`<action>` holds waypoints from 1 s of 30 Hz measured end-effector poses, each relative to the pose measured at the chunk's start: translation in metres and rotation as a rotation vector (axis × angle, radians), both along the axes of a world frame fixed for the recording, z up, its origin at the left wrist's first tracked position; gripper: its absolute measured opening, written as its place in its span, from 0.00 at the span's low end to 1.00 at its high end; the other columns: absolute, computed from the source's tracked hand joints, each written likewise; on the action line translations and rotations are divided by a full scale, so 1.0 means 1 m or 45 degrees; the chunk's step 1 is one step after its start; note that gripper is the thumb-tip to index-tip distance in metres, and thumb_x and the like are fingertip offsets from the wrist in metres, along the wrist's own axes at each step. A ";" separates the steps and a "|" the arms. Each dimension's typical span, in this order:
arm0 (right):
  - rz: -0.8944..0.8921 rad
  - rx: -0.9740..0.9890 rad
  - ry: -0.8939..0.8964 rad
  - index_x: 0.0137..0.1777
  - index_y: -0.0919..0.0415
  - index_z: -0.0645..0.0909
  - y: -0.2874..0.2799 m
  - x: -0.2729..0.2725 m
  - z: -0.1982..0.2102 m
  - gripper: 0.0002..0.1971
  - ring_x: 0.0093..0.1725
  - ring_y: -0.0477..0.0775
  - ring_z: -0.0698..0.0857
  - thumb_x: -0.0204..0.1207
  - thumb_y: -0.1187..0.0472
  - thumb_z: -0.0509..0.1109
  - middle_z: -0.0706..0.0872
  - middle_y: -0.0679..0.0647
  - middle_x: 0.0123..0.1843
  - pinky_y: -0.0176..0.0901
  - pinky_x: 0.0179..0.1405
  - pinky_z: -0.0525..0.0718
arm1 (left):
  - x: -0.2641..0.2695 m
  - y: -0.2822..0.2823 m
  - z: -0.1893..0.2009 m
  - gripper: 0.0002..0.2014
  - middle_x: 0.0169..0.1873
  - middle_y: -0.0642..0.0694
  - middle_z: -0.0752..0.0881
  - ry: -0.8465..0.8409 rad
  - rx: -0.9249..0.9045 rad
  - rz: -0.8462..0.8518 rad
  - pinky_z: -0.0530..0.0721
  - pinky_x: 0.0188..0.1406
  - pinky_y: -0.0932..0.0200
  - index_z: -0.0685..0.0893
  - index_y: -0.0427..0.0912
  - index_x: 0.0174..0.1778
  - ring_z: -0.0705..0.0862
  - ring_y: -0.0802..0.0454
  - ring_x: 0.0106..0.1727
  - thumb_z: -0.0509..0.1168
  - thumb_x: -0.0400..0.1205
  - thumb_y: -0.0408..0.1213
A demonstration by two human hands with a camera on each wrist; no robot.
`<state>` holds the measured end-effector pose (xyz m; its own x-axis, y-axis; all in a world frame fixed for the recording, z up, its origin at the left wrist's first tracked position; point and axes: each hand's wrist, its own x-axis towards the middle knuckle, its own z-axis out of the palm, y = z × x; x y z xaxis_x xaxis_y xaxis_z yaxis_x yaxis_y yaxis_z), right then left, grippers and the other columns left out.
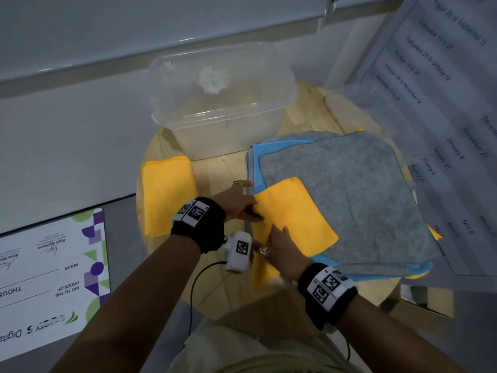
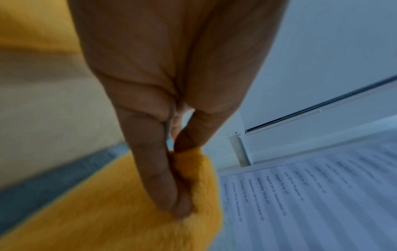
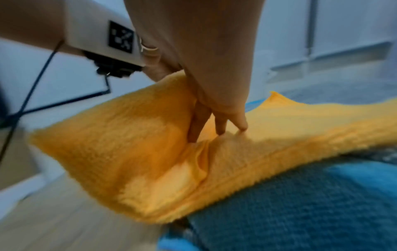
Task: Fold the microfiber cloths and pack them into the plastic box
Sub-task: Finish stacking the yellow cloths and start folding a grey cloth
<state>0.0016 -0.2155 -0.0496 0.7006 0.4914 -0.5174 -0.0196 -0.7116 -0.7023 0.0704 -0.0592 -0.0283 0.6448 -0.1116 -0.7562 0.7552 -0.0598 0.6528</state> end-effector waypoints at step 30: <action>-0.717 -0.168 -0.259 0.48 0.63 0.75 -0.090 0.075 -0.036 0.16 0.33 0.49 0.75 0.75 0.50 0.71 0.78 0.52 0.34 0.37 0.27 0.66 | 0.059 -0.063 -0.053 0.23 0.62 0.43 0.82 -0.492 1.052 -0.946 0.64 0.72 0.42 0.71 0.48 0.66 0.79 0.40 0.65 0.58 0.81 0.58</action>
<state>0.0761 -0.3056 -0.0859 0.9251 -0.0426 -0.3773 -0.2930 -0.7120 -0.6381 0.1291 -0.1220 -0.0817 0.8301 -0.1244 -0.5436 0.1168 -0.9144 0.3876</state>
